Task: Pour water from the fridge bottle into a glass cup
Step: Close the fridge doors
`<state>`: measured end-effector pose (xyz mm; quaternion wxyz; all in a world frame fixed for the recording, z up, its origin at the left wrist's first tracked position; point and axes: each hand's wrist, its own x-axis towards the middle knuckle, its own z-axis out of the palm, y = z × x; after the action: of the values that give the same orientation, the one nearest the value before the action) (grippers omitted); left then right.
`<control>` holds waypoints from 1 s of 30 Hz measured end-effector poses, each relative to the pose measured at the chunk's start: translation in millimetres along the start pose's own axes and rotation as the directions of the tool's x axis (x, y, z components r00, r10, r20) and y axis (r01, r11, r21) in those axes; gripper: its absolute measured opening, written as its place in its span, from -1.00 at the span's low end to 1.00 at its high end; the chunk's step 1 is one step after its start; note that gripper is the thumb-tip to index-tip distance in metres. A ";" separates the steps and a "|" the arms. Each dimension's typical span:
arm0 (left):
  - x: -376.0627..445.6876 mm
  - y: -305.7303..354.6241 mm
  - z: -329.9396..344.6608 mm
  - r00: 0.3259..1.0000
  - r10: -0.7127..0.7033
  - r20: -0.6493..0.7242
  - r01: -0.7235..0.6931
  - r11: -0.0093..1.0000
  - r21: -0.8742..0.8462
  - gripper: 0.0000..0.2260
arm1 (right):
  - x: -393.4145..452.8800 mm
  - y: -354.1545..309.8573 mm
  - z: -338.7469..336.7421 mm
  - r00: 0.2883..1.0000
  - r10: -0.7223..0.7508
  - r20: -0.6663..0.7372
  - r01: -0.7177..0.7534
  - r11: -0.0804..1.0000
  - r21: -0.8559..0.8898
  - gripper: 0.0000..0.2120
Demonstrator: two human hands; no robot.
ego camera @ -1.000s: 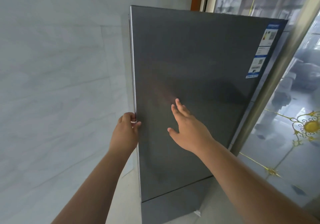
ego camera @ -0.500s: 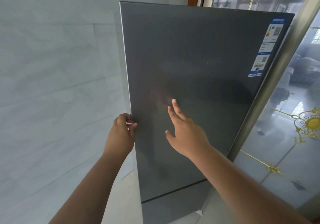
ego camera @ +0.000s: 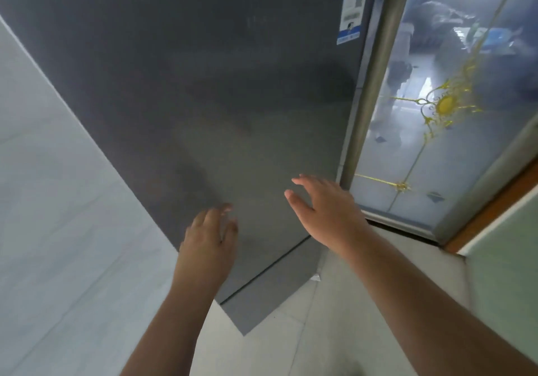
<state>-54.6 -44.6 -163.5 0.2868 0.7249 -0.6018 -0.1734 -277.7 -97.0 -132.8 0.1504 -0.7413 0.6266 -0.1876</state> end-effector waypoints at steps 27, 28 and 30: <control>-63.0 443.6 317.5 -0.030 0.810 0.586 -0.787 0.343 -0.514 -0.70 | -265.9 306.4 -175.3 0.042 0.914 -0.404 -0.934 0.179 0.308 -0.45; -74.2 450.8 324.8 -0.107 0.817 0.567 -0.769 0.294 -0.568 -0.70 | -278.2 300.1 -173.3 -0.036 0.914 -0.405 -0.933 0.115 0.341 -0.45; -97.8 461.7 332.4 -0.270 0.808 0.524 -0.727 0.186 -0.661 -0.69 | -300.3 282.5 -165.7 -0.191 0.896 -0.401 -0.913 -0.012 0.408 -0.45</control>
<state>-630.9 -69.7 -142.1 0.0255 -0.0416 -0.9543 -0.2949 -644.8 153.1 -142.6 0.0310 0.0282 0.9733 -0.2256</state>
